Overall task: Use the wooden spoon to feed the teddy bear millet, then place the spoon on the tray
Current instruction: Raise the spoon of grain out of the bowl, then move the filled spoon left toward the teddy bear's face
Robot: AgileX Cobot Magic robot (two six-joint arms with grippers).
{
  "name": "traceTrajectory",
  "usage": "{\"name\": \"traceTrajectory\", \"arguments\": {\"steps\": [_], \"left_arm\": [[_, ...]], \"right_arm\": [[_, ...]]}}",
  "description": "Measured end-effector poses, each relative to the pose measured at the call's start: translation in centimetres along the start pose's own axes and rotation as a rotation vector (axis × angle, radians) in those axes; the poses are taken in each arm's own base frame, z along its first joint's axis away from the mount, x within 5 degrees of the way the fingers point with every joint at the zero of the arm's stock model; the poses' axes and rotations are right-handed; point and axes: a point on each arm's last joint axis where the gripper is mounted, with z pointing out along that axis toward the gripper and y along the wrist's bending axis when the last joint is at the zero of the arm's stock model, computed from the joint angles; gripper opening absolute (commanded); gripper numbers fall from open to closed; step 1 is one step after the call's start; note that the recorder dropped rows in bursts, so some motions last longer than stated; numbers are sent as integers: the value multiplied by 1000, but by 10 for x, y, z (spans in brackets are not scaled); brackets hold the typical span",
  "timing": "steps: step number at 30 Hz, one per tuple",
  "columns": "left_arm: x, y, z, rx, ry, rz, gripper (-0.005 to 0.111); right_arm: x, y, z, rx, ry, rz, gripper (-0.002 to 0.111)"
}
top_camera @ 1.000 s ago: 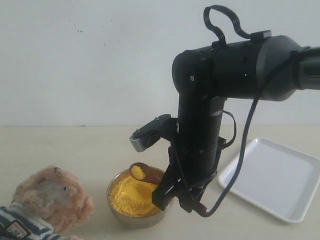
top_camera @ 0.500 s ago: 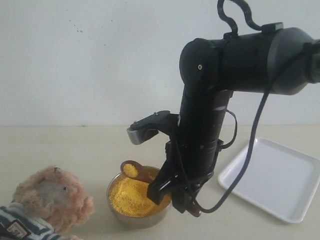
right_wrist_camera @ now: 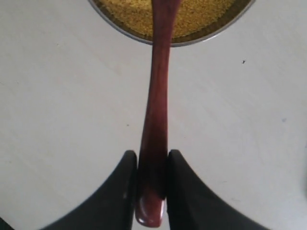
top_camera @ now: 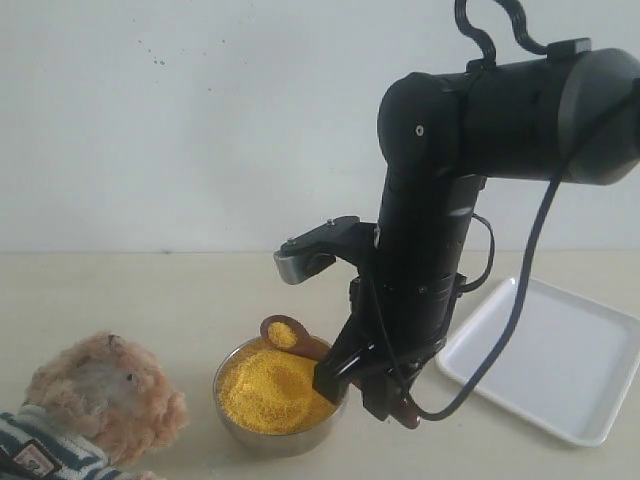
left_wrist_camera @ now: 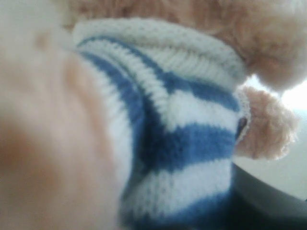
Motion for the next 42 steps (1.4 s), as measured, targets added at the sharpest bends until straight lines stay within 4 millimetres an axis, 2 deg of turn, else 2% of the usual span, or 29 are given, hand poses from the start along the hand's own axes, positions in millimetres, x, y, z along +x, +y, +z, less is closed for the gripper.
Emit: {"name": "traceTrajectory", "arguments": {"steps": [13, 22, 29, 42], "left_arm": [[0, 0, 0, 0, 0, 0, 6], [0, 0, 0, 0, 0, 0, 6], [0, 0, 0, 0, 0, 0, 6], [0, 0, 0, 0, 0, 0, 6]], "right_arm": [[1, -1, 1, 42, 14, -9, 1], [-5, 39, 4, 41, 21, -134, 1], [-8, 63, 5, 49, 23, -210, 1], [-18, 97, -23, 76, -80, -309, 1]]}}
